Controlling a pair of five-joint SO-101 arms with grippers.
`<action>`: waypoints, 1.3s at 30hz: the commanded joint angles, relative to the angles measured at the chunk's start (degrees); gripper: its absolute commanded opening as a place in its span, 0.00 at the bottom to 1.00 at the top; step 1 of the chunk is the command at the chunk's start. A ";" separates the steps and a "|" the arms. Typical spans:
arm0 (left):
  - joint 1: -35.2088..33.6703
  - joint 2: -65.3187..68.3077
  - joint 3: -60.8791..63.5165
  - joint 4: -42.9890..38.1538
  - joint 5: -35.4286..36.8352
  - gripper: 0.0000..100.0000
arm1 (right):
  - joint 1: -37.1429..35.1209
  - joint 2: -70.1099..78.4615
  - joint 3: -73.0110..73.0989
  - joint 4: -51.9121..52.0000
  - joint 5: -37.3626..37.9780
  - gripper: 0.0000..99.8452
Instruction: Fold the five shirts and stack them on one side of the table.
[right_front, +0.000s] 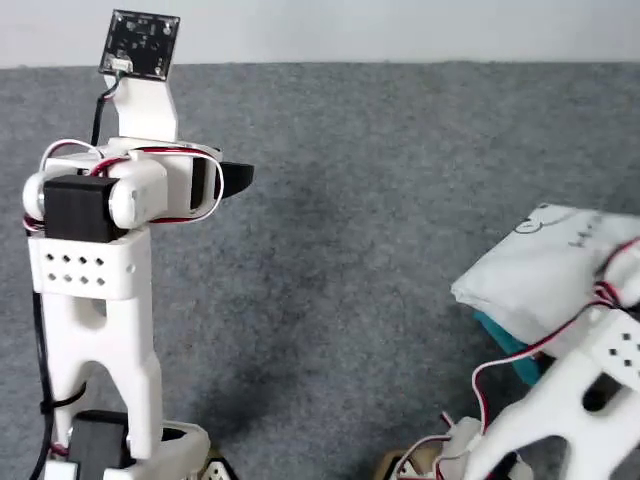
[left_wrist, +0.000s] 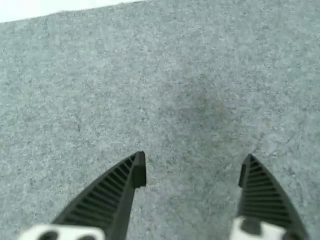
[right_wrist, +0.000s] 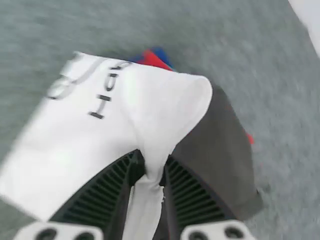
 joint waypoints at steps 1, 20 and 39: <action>-0.18 -1.76 -0.31 -0.70 -0.35 0.30 | 7.69 -1.63 6.07 -7.78 0.53 0.01; -0.26 -1.76 3.74 -0.70 -0.35 0.30 | 22.81 -1.80 18.37 -16.92 4.40 0.01; -0.18 -1.76 3.74 -0.35 -0.35 0.30 | 26.68 -15.52 33.76 -21.32 4.13 0.01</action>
